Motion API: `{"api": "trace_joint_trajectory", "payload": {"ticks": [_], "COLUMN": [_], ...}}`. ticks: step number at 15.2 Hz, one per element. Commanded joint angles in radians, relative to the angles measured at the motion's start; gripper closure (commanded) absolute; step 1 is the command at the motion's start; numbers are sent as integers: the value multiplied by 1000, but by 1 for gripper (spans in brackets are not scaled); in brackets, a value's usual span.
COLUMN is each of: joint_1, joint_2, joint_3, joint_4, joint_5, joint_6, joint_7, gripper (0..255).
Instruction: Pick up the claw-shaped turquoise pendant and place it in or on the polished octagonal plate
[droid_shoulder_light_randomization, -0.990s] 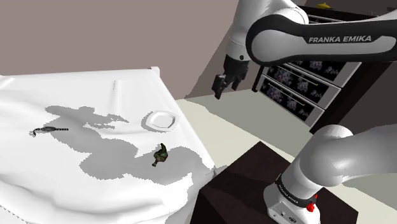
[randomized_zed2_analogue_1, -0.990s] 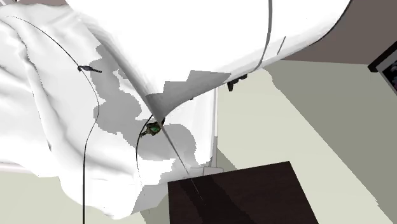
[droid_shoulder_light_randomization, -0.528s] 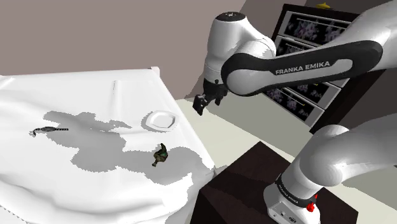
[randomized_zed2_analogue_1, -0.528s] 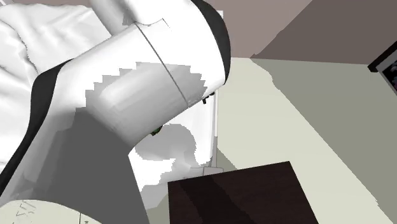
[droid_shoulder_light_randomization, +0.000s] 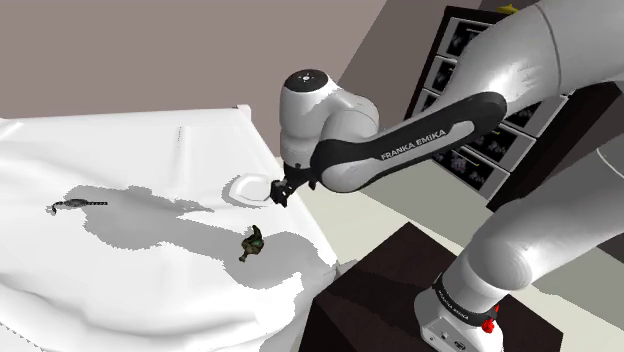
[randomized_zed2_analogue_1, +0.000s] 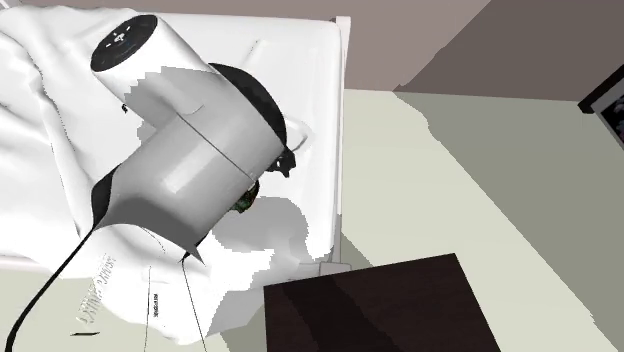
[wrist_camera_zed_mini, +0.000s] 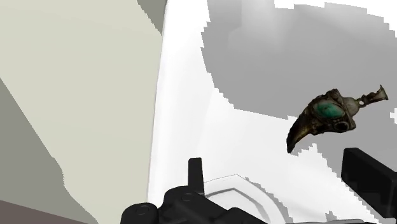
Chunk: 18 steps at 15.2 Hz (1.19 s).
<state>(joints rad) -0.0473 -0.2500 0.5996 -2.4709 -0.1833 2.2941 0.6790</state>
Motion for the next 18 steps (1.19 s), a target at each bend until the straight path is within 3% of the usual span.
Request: {"api": "trace_joint_trajectory", "payload": {"ticks": [1,5,10,14,18], "joint_1": [-26,-42,51,151,168], "joint_2": [94,302,558,736,782], "joint_3": [49,103,56,-8,-37], "joint_4": [21,107,250,382,400], "joint_5": [-82,-300,-544,-665,-705], "joint_6": [45,63,29,-5,13], "joint_7": [100,315,538,645,670], "gripper": [0,0,0,0,0]}}
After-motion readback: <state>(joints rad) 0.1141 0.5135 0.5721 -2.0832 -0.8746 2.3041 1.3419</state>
